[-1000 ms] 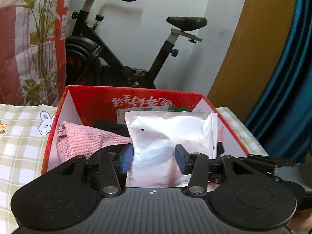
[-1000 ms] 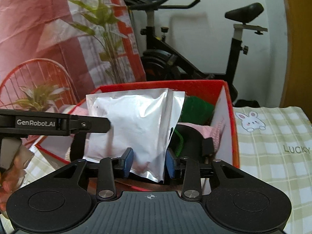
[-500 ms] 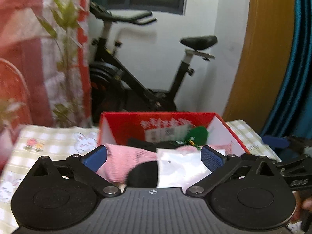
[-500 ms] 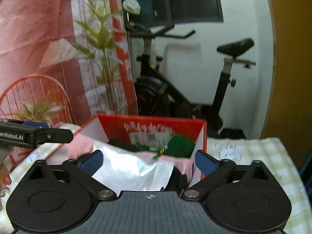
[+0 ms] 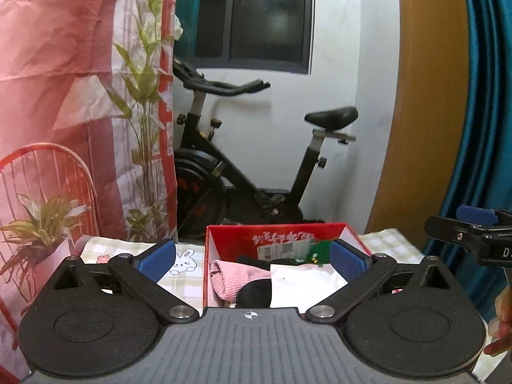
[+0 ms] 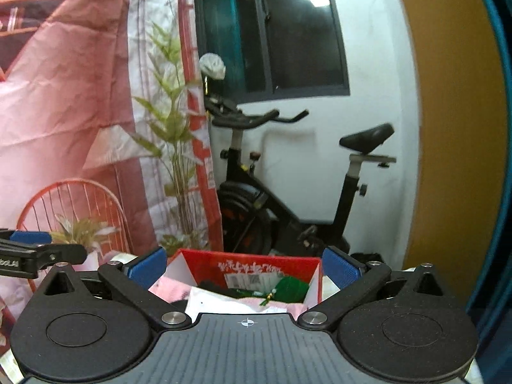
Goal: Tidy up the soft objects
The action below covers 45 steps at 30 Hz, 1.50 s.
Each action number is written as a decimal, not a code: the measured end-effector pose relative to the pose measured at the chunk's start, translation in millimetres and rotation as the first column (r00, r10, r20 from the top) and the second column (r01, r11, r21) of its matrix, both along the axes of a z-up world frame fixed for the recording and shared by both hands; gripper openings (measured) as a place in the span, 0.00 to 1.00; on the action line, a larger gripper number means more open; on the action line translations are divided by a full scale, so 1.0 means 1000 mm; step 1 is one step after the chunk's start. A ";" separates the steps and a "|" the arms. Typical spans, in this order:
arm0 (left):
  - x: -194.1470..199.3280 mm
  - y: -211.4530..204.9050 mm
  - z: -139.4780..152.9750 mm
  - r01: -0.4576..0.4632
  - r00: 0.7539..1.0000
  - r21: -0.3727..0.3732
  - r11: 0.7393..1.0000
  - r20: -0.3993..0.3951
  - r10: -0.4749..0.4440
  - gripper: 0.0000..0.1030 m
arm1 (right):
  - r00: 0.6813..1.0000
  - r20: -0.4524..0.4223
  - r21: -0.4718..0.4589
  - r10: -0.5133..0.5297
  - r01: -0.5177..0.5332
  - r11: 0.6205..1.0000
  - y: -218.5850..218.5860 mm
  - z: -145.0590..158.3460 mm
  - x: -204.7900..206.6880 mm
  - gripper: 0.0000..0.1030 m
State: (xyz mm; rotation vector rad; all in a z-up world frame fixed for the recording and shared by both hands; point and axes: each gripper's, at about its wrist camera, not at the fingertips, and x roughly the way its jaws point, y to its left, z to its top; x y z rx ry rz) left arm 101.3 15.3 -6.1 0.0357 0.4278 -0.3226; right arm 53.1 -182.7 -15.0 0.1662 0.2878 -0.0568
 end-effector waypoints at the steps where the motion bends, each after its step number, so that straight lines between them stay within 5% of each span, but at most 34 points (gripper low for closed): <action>1: -0.006 0.001 0.004 -0.007 1.000 -0.001 1.000 0.004 0.007 1.00 | 1.000 0.007 -0.004 -0.007 0.007 1.000 0.002 0.005 -0.006 1.00; 13: -0.052 0.005 0.030 -0.077 0.995 0.014 0.997 0.070 0.076 1.00 | 0.997 0.057 -0.020 -0.044 0.045 0.999 0.014 0.038 -0.059 1.00; 45: -0.063 0.011 0.037 -0.111 0.991 0.016 0.994 0.079 0.110 1.00 | 0.997 0.056 -0.025 -0.052 0.054 0.998 0.011 0.041 -0.068 1.00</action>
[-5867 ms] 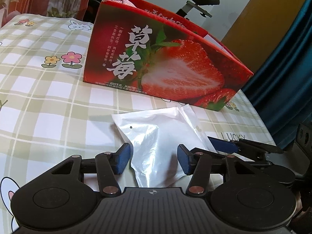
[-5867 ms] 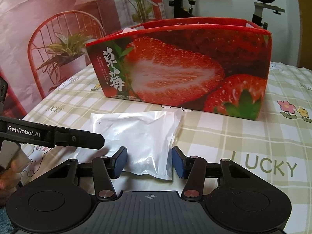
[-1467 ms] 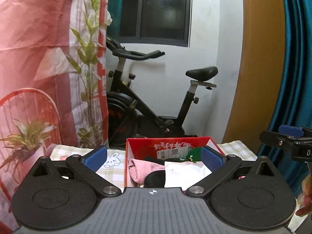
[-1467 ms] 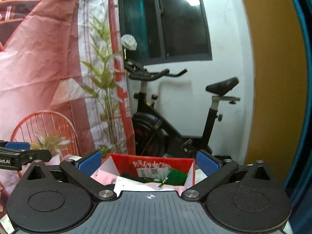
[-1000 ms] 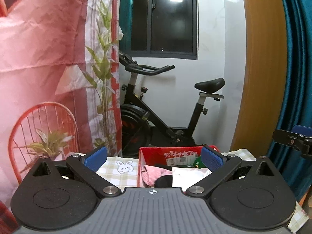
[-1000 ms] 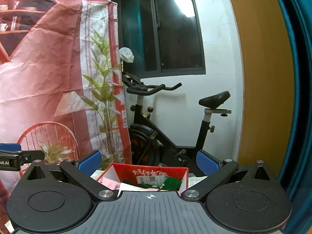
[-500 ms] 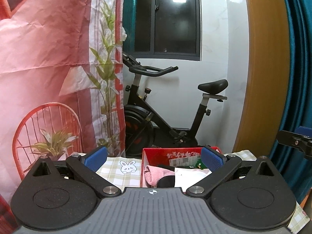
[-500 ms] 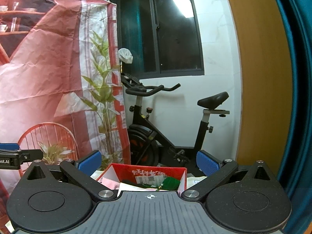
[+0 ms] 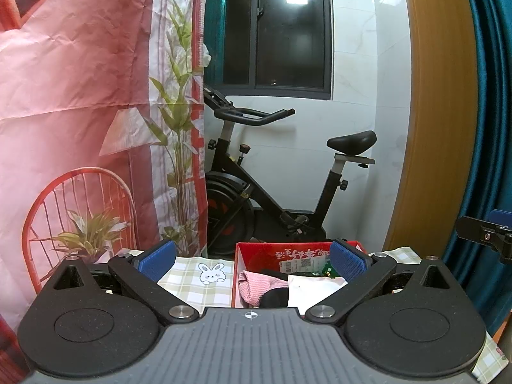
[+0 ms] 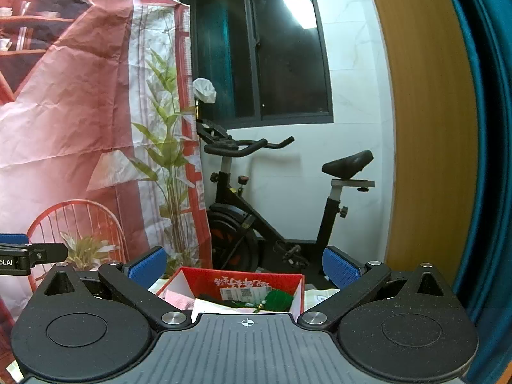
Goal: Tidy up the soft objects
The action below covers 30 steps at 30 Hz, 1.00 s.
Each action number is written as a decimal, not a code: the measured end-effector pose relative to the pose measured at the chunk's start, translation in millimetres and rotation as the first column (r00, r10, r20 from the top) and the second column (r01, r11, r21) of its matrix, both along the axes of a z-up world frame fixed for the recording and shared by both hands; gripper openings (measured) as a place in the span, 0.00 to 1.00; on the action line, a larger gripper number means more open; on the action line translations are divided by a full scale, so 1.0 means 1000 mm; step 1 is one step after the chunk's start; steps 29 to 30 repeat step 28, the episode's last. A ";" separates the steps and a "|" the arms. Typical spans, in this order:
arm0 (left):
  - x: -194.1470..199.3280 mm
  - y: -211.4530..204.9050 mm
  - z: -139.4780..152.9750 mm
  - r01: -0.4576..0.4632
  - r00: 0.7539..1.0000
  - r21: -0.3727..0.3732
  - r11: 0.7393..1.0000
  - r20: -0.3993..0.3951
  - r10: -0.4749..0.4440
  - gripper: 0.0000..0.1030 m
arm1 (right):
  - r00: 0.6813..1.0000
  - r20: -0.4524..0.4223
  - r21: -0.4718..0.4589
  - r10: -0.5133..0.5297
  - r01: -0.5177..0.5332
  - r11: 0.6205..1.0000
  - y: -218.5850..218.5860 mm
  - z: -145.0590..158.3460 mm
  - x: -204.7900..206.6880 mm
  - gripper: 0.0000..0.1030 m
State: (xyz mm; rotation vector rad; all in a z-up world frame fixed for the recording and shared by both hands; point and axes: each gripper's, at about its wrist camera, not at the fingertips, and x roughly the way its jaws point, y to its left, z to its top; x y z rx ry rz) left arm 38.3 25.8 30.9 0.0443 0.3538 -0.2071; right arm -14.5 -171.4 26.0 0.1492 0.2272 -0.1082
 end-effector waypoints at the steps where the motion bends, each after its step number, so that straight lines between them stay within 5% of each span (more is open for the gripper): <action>1: 0.000 0.000 0.000 -0.001 1.000 0.000 1.000 -0.001 0.001 1.00 | 1.000 0.000 0.000 -0.001 0.001 1.000 0.000 0.000 0.000 1.00; 30: -0.001 0.002 0.004 -0.009 1.000 0.000 1.000 0.002 0.009 1.00 | 1.000 -0.005 0.004 0.000 0.000 1.000 0.000 -0.002 0.001 1.00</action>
